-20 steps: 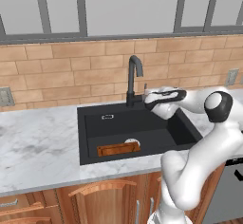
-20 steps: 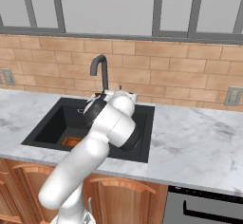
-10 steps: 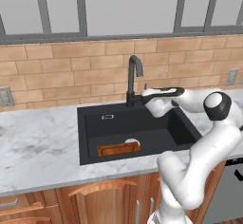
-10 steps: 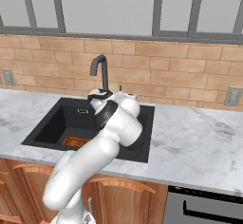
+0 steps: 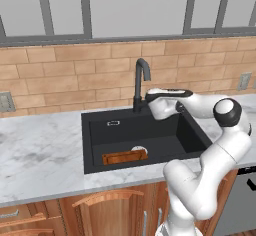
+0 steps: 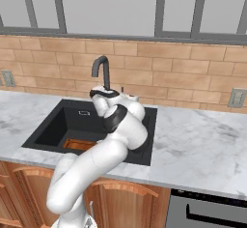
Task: Turn on the sink faucet with hot water and rinse the cutting board for ten seconds, then turn off the faucet. Push the cutting board to reach the water if necessary.
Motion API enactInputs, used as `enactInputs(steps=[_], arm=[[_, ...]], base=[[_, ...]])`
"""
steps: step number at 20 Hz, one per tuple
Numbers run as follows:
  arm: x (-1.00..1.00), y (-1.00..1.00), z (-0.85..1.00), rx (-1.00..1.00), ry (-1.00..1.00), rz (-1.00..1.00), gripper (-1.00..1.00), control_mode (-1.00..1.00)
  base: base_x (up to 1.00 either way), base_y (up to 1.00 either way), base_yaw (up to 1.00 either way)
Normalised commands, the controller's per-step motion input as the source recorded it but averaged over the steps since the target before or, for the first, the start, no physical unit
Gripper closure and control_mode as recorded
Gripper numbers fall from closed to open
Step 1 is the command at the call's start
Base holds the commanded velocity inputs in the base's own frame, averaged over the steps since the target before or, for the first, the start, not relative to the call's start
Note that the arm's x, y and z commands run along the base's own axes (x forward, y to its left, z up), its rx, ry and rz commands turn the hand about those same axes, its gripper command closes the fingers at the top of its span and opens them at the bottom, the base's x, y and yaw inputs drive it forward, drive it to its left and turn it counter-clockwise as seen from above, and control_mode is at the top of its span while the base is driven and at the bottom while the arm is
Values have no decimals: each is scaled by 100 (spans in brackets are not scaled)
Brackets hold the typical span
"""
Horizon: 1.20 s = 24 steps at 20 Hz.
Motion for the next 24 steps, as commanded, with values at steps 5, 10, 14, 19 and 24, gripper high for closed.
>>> enactInputs(steps=[5, 10, 14, 19, 24], arm=[[14, 0, 0, 0, 0, 0, -100, -100], [8, 0, 0, 0, 0, 0, -100, -100], [4, 0, 0, 0, 0, 0, -100, -100], [9, 0, 0, 0, 0, 0, -100, -100], [10, 0, 0, 0, 0, 0, -100, -100]], base=[[0, 0, 0], [0, 0, 0], [0, 0, 0], [0, 0, 0], [0, 0, 0]])
